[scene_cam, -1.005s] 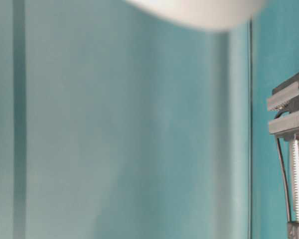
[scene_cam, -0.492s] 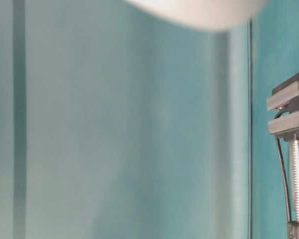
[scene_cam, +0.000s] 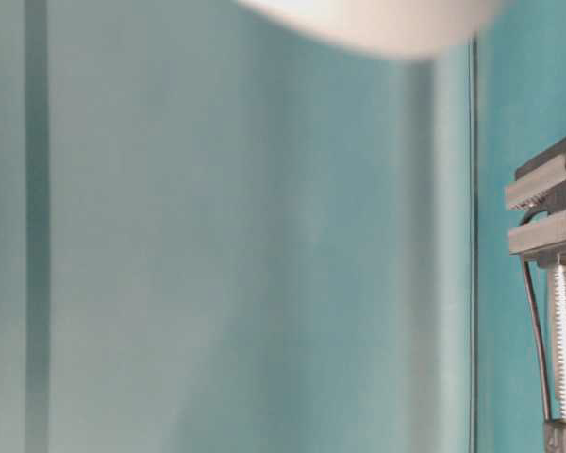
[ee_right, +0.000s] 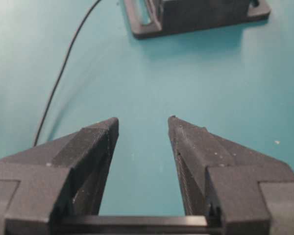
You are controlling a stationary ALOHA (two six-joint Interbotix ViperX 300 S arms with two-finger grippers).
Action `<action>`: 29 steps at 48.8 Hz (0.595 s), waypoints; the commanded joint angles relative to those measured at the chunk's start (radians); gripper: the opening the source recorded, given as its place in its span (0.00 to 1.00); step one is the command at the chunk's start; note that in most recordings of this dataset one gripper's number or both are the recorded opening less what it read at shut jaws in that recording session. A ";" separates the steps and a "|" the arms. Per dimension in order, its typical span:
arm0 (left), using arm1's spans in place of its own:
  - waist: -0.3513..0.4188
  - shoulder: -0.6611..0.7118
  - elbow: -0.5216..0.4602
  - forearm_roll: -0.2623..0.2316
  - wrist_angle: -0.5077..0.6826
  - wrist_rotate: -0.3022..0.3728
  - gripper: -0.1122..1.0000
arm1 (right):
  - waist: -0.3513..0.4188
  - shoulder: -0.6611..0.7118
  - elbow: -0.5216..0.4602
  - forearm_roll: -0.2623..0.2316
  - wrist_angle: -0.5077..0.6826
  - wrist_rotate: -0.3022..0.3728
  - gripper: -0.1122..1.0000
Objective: Insert the USB cable into the fixed female connector.
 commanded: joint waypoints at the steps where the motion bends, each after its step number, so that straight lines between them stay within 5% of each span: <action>1: 0.000 0.005 -0.009 0.003 -0.005 -0.012 1.00 | -0.002 0.005 -0.023 -0.006 0.020 0.003 0.57; 29: 0.000 0.005 -0.009 0.003 -0.005 -0.012 1.00 | -0.002 0.005 -0.072 -0.011 0.276 0.014 0.57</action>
